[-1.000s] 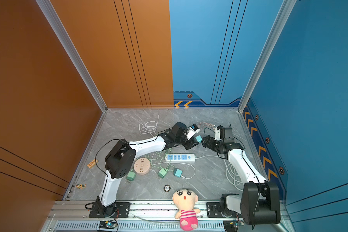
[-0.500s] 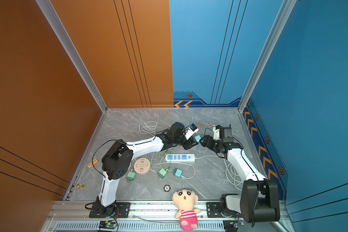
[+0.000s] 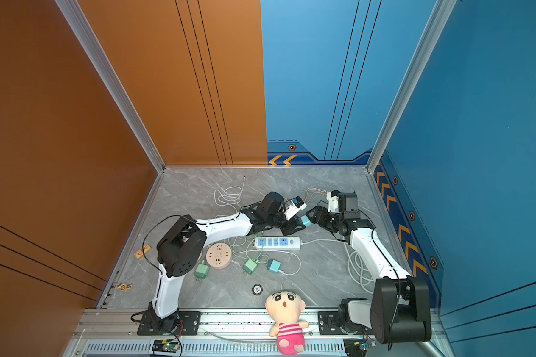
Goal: Insert plugs into power strip
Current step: Pass the plug.
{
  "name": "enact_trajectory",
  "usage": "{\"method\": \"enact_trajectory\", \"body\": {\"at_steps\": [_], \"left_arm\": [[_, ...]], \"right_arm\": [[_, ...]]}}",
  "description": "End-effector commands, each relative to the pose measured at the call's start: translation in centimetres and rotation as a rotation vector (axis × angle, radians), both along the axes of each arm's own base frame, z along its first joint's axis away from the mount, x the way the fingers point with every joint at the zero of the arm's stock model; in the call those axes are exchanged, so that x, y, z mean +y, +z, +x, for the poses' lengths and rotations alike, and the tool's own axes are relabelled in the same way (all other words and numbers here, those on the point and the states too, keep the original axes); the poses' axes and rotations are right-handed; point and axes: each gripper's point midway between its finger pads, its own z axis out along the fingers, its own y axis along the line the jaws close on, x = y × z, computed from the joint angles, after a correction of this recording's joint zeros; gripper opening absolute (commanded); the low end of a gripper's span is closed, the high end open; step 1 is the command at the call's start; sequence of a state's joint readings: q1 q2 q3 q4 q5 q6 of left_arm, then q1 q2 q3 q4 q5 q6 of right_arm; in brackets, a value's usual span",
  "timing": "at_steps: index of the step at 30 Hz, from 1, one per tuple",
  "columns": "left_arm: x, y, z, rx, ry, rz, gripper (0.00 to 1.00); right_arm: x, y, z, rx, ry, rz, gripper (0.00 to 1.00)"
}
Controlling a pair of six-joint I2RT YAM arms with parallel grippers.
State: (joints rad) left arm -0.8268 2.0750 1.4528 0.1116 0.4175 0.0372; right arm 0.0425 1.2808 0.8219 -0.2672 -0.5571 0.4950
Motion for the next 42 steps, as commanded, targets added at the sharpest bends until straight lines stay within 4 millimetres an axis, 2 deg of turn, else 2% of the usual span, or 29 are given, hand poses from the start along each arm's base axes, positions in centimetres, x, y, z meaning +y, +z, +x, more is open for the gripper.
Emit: {"method": "enact_trajectory", "body": {"at_steps": [1,10,15,20,30,42], "left_arm": [[-0.4,3.6,-0.8,-0.064,-0.048,-0.072,0.33],[-0.1,4.7,-1.3,-0.086,-0.065,-0.085,0.33],[0.0,4.7,-1.1,-0.085,-0.065,-0.084,0.33],[-0.1,4.6,-0.9,-0.093,-0.05,-0.078,0.33],[-0.4,5.2,0.1,-0.12,-0.005,-0.104,0.33],[-0.6,4.3,0.4,-0.12,0.011,-0.093,0.33]], "right_arm": [[1.3,1.3,0.2,-0.036,0.07,0.037,0.67],[1.7,-0.1,-0.2,0.008,0.091,0.036,0.63],[2.0,0.5,-0.1,-0.01,0.103,0.037,0.56],[2.4,1.0,-0.3,-0.019,0.12,0.055,0.46],[3.0,0.7,-0.4,0.008,0.136,0.114,0.41],[2.7,2.3,0.1,-0.022,0.105,0.196,0.3]]}}
